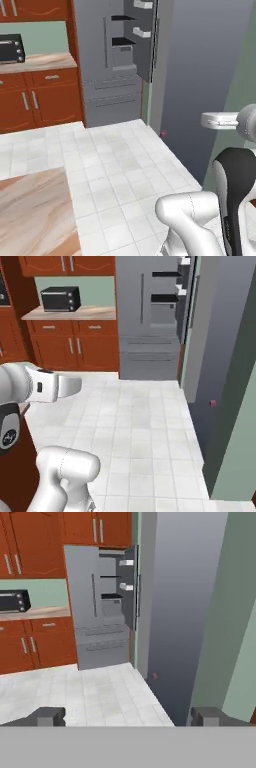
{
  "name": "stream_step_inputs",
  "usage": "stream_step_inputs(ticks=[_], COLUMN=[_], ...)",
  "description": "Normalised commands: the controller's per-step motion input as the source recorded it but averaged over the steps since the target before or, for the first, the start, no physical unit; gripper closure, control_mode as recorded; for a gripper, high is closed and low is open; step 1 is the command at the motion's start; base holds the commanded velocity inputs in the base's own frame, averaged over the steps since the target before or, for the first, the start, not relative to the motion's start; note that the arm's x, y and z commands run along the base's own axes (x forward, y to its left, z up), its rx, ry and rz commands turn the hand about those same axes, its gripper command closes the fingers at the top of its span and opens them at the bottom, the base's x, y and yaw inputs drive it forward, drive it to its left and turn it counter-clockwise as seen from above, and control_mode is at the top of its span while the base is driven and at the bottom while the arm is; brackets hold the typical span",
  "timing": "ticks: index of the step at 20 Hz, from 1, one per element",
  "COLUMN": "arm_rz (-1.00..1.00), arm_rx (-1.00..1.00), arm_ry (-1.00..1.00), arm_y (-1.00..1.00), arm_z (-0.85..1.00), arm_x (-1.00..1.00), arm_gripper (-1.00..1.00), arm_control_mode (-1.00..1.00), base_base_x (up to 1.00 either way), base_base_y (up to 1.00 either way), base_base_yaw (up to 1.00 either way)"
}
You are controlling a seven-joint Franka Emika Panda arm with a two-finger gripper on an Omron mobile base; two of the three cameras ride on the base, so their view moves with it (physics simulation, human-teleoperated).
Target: Place one of the steaks on the plate and the other in the bowl. Then place the bowl in the fridge.
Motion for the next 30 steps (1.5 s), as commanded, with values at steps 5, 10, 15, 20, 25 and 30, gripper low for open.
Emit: stream_step_inputs(ticks=[5, 10, 15, 20, 25, 30], arm_rz=[0.0, 0.0, 0.0, 0.0, 0.0, 0.0], arm_rx=[0.0, 0.0, 0.0, 0.0, 0.0, 0.0], arm_ry=[0.0, 0.0, 0.0, 0.0, 0.0, 0.0], arm_y=[0.0, 0.0, 0.0, 0.0, 0.0, 0.0], arm_z=[0.0, 0.0, 0.0, 0.0, 0.0, 0.0], arm_x=[0.0, 0.0, 0.0, 0.0, 0.0, 0.0], arm_gripper=[-1.0, -1.0, -1.0, -1.0, -1.0, -1.0], arm_control_mode=[1.0, 1.0, 1.0, 1.0, 1.0, 1.0], base_base_x=[-0.41, 0.0, 0.0, 0.0, 0.0, 0.0], base_base_y=[0.02, 0.0, 0.0, 0.0, 0.0, 0.0], base_base_yaw=[-0.39, -1.0, -1.0, -1.0, -1.0, -1.0])
